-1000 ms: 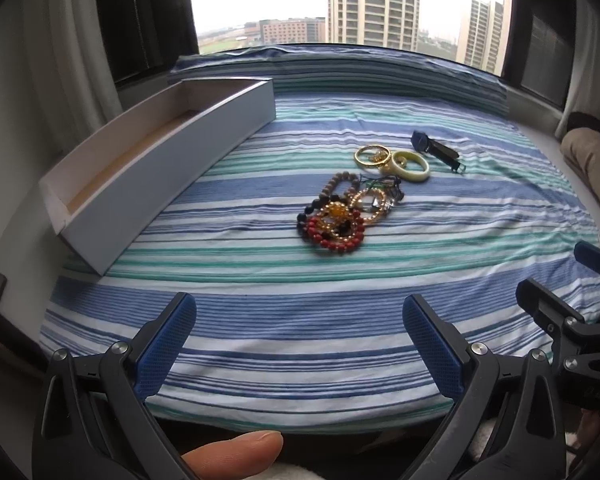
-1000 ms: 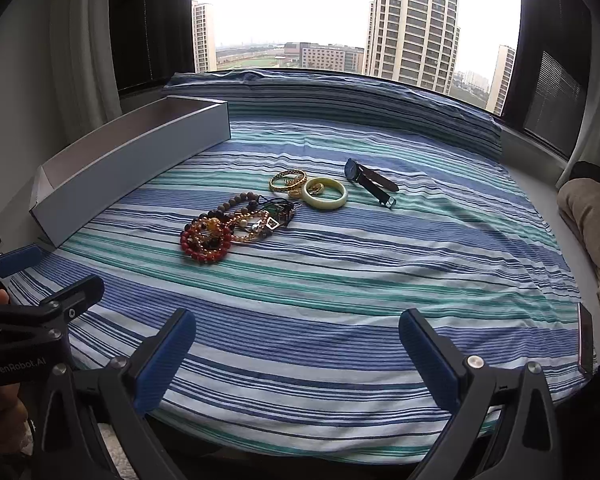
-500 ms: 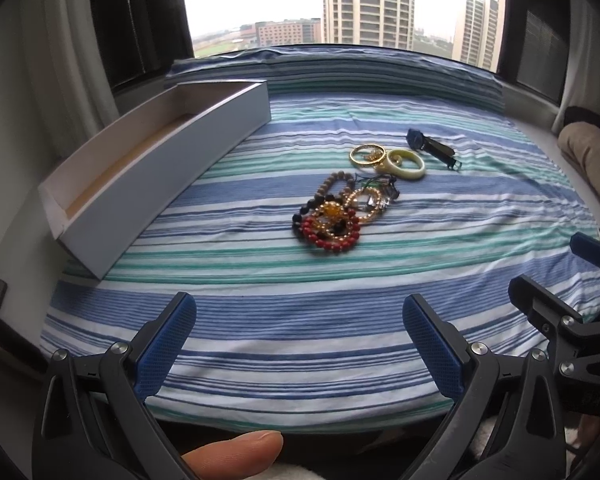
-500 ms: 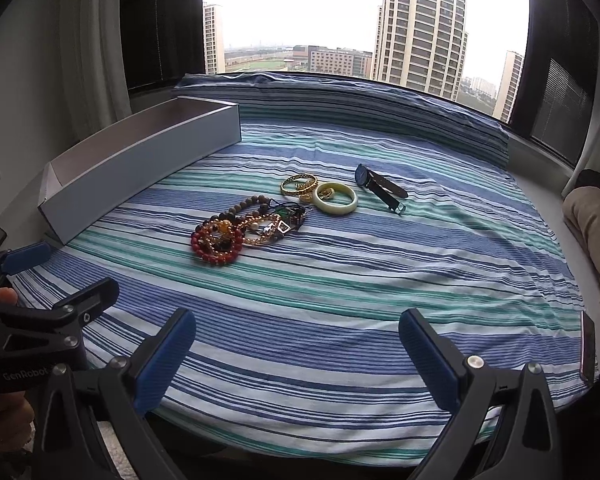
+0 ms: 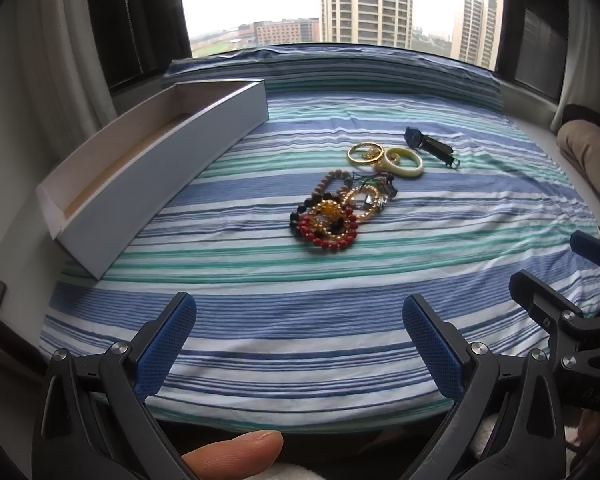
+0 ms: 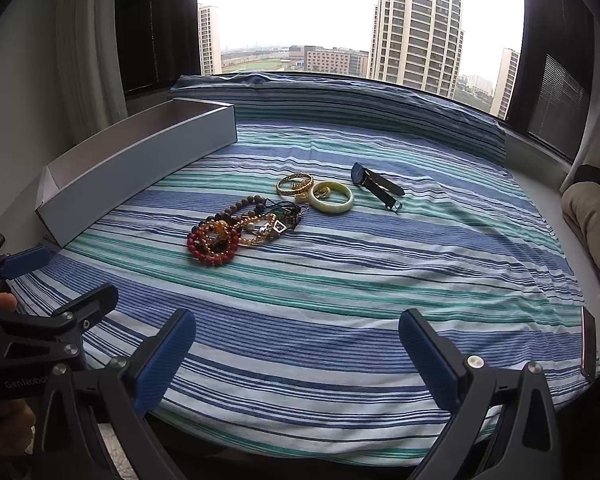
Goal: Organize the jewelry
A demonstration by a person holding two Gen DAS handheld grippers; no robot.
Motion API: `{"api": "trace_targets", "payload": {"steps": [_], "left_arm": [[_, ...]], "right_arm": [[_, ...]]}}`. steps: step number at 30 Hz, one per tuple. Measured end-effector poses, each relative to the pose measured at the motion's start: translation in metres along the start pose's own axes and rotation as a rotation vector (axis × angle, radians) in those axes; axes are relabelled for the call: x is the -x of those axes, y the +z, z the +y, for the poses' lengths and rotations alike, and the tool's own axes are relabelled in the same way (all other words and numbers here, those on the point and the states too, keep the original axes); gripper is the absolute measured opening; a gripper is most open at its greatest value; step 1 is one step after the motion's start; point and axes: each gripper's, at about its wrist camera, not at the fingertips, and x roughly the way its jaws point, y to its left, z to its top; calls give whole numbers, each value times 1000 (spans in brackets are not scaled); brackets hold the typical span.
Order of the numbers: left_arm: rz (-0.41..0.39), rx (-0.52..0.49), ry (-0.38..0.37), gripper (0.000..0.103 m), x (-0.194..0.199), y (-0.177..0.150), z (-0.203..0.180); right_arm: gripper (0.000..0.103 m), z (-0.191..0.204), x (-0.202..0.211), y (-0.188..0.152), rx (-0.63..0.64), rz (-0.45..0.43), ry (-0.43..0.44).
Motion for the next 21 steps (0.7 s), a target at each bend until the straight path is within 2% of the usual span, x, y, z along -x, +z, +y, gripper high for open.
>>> {"api": "trace_targets", "payload": {"steps": [21], "left_arm": [[3, 6, -1, 103, 0, -1, 1]], "right_arm": [[103, -1, -1, -2, -1, 2, -2]]}}
